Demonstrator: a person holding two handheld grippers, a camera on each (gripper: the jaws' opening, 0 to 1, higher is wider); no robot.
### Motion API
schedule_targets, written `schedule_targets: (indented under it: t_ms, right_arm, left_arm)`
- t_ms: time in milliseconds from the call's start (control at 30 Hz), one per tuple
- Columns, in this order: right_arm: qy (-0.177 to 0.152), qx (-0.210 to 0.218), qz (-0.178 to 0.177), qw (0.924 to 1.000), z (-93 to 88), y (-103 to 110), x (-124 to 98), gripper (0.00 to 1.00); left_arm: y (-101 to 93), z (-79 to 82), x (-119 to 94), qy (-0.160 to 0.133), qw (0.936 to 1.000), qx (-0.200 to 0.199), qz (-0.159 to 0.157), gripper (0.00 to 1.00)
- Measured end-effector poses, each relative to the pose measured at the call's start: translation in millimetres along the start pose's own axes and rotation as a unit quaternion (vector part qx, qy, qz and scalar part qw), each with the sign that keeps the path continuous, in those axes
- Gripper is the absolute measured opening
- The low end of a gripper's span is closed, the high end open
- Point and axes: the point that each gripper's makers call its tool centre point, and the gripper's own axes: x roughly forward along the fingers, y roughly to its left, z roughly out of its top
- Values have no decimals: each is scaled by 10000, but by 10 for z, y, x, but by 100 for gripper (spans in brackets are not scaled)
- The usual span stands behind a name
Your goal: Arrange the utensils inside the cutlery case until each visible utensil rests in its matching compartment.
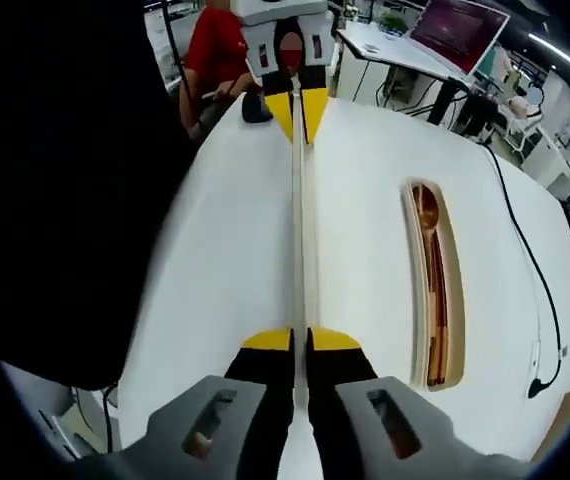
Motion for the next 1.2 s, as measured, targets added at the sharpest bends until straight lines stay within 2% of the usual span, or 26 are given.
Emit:
schedule_targets:
  t_ms: [67,133,167,267,367,433,467,533,567,600,633,667,733,767,800,833,867,900,933,1000,1033,1067,1133,1167,1200]
  right_arm:
    - [57,-75,-24,10000,2,-14,8,0]
    - [63,-73,-41,9999,-2,-27,14,0]
    - [53,-72,-76,9999,-1,-42,11,1]
    - [-14,25,-154,9999,4,-84,-16,2]
    - [-26,42,-210,9998,-9,-100,-21,5]
    - [-6,-29,-390,9992,-10,-144,-19,8]
    - [55,-106,-562,9983,-4,-187,-30,11]
    - [67,-159,-656,9977,28,-207,-36,15]
    - [68,-207,-776,9967,47,-244,-42,17]
    - [63,-247,-849,9961,61,-264,-47,20]
    - [26,-316,-955,9949,90,-292,-57,22]
    - [18,-330,-970,9947,97,-294,-59,26]
    - [57,-444,-1065,9933,111,-304,-60,34]
    - [83,-604,-1163,9913,129,-319,-62,40]
    - [99,-714,-1207,9901,138,-316,-59,45]
    - [123,-768,-1233,9893,136,-308,-52,48]
    - [167,-857,-1282,9879,137,-301,-43,51]
    - [183,-937,-1314,9867,138,-301,-36,53]
    - [185,-1042,-1367,9850,146,-294,-28,54]
    - [155,-1143,-1450,9827,160,-285,-20,54]
    - [151,-1154,-1471,9822,164,-281,-18,55]
    - [127,-1173,-1486,9818,172,-276,-19,54]
    - [91,-1246,-1547,9800,196,-279,-28,52]
    - [85,-1271,-1557,9796,205,-277,-31,52]
    - [90,-1296,-1566,9791,210,-279,-32,52]
  left_arm:
    - [-17,19,-12,-70,9998,-191,-80,3]
    - [-65,53,-28,-217,9968,-725,-276,3]
    - [-51,66,-38,-280,9952,-903,-268,3]
    - [-92,138,-69,-519,9859,-1518,-469,3]
    - [-92,214,-92,-786,9786,-1821,-546,3]
    - [-98,251,-109,-905,9673,-2279,-647,3]
    - [-97,290,-124,-985,9577,-2612,-705,3]
    - [-90,310,-142,-1082,9435,-3028,-797,3]
    - [-76,321,-160,-1179,9311,-3345,-852,3]
    - [-42,332,-182,-1318,9156,-3692,-897,3]
    - [-30,342,-195,-1394,9041,-3927,-941,3]
    - [1,356,-211,-1536,8891,-4201,-973,3]
    - [39,366,-236,-1722,8679,-4546,-1025,3]
    - [45,367,-241,-1750,8644,-4599,-1035,3]
    - [55,369,-256,-1810,8521,-4791,-1080,3]
    - [62,376,-266,-1860,8453,-4884,-1112,3]
    - [45,408,-267,-1885,8328,-5069,-1184,3]
    - [44,410,-272,-1892,8256,-5175,-1220,3]
    - [28,432,-278,-1892,8097,-5395,-1324,3]
    - [24,459,-286,-1924,7942,-5583,-1433,3]
    - [19,458,-285,-1929,7950,-5567,-1444,3]
    - [4,469,-285,-1917,7904,-5621,-1505,3]
    - [-7,490,-290,-1917,7751,-5795,-1632,3]
    - [-7,514,-300,-1926,7562,-6009,-1730,3]
    - [-5,532,-310,-1929,7405,-6169,-1839,3]
